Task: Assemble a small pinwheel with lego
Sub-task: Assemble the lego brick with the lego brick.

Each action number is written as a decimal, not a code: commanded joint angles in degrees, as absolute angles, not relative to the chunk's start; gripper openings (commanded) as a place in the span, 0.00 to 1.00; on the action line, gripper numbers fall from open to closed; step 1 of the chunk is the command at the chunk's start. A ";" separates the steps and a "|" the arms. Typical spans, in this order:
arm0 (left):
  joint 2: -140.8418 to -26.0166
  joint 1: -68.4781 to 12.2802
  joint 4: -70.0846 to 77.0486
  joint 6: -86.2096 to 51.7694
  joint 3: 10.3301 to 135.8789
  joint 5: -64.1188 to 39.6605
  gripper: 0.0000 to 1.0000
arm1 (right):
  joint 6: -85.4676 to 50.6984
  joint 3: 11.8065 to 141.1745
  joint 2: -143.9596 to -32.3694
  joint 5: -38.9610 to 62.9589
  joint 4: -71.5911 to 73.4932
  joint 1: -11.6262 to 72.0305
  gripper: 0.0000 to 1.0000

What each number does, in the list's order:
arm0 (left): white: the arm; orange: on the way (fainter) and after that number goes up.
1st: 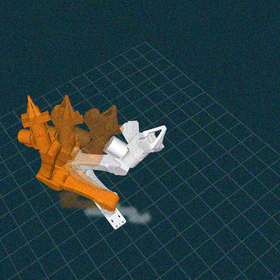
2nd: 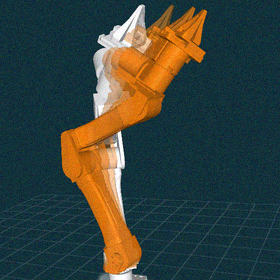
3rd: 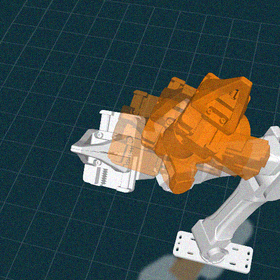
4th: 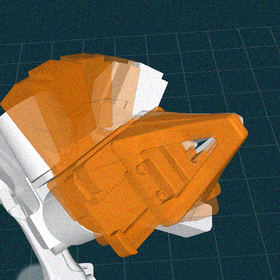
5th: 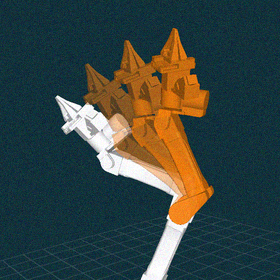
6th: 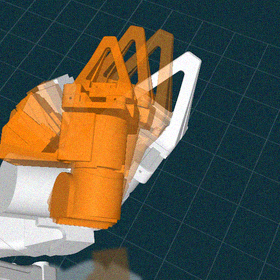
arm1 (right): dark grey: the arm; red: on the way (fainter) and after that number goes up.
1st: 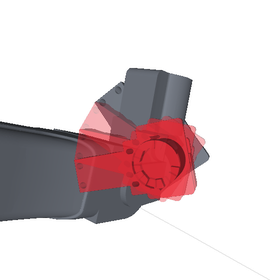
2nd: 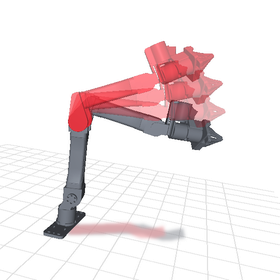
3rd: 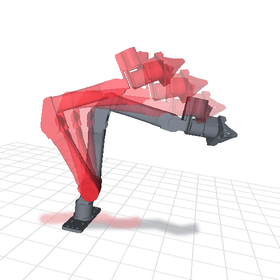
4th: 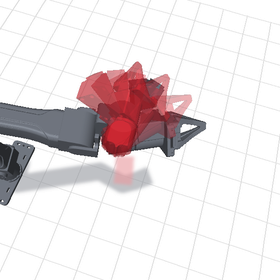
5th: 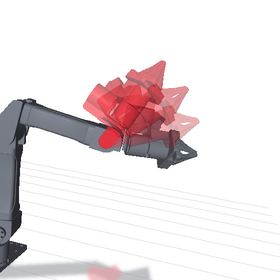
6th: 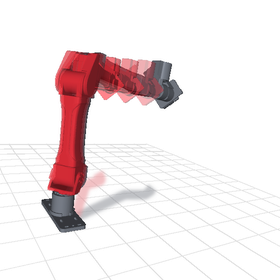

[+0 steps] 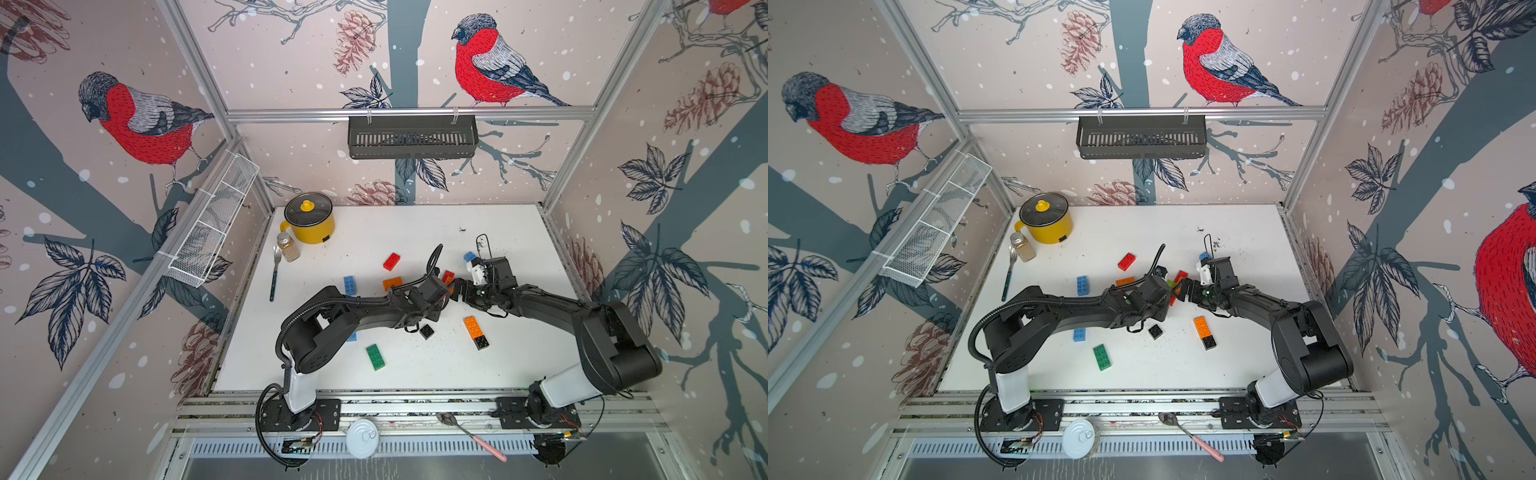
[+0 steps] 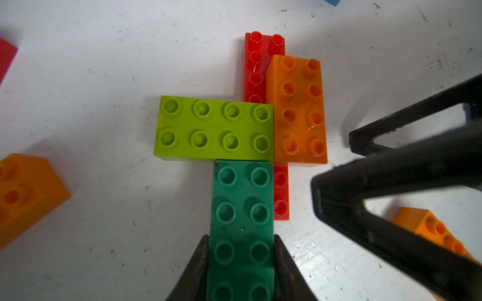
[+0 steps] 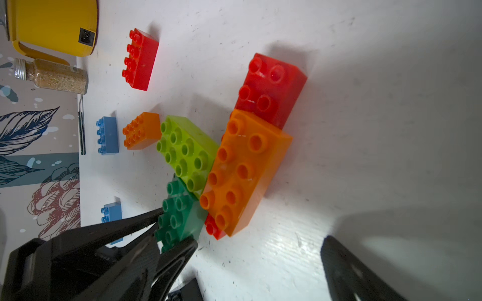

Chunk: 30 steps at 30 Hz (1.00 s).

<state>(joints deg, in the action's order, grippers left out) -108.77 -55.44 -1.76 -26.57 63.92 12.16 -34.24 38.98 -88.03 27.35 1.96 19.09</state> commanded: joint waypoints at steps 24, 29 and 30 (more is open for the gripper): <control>-110.29 -55.88 -4.19 -23.69 65.73 14.11 0.00 | -34.41 42.18 -94.91 14.65 -2.18 23.60 0.89; -110.65 -55.90 -4.77 -23.57 66.26 14.50 0.00 | -34.55 41.40 -93.61 12.56 -2.66 23.87 0.86; -110.65 -55.89 -4.84 -23.56 66.36 14.63 0.00 | -34.33 41.40 -93.43 12.16 -3.00 23.88 0.84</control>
<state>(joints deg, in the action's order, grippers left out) -110.32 -55.88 -2.79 -23.97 65.98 13.72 -34.33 42.02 -93.49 17.08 5.26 23.81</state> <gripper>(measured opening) 0.345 0.855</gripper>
